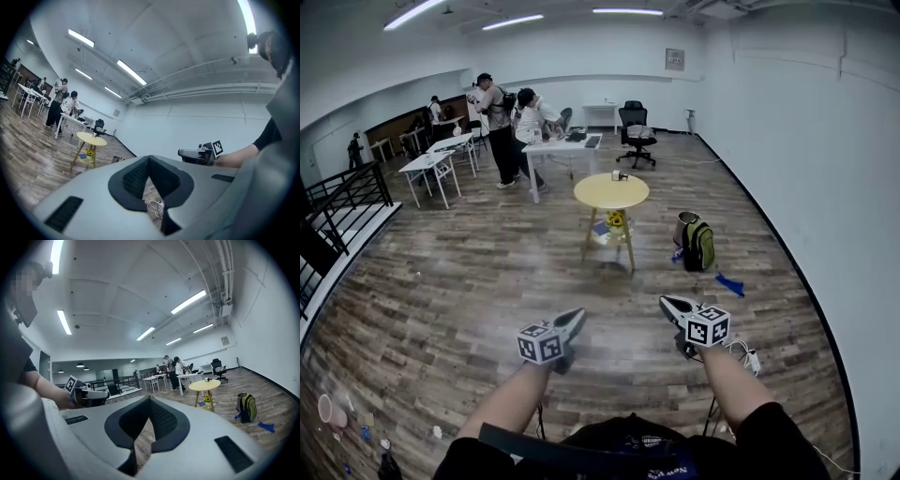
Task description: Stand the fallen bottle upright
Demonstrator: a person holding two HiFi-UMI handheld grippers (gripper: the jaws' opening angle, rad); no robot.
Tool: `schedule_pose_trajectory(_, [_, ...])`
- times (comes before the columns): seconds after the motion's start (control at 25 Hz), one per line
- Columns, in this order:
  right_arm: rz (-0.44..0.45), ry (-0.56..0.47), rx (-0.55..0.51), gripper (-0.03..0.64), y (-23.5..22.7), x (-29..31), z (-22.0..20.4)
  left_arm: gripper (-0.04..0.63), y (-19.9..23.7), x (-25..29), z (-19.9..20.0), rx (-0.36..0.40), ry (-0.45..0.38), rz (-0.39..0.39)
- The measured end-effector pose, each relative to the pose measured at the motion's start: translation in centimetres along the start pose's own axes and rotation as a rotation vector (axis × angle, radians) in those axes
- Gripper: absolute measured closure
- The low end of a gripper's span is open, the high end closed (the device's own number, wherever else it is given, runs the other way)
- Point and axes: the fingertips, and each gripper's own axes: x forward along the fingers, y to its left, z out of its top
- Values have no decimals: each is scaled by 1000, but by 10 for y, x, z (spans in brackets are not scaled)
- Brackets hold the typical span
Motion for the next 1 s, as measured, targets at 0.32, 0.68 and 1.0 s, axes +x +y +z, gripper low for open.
schedule_pose_trajectory(0.32, [-51,-22,-17,598,-29,154,40,592,144,28,68,39,33,-54])
schedule_pose_trajectory(0.68, [-77,-48,4,598,-82,283,69,592,266,77,129,68,33,-65])
schedule_pose_trajectory(1.0, [-52,-39,30,598,-201,340,78,592,324,186,141,44,34,-22])
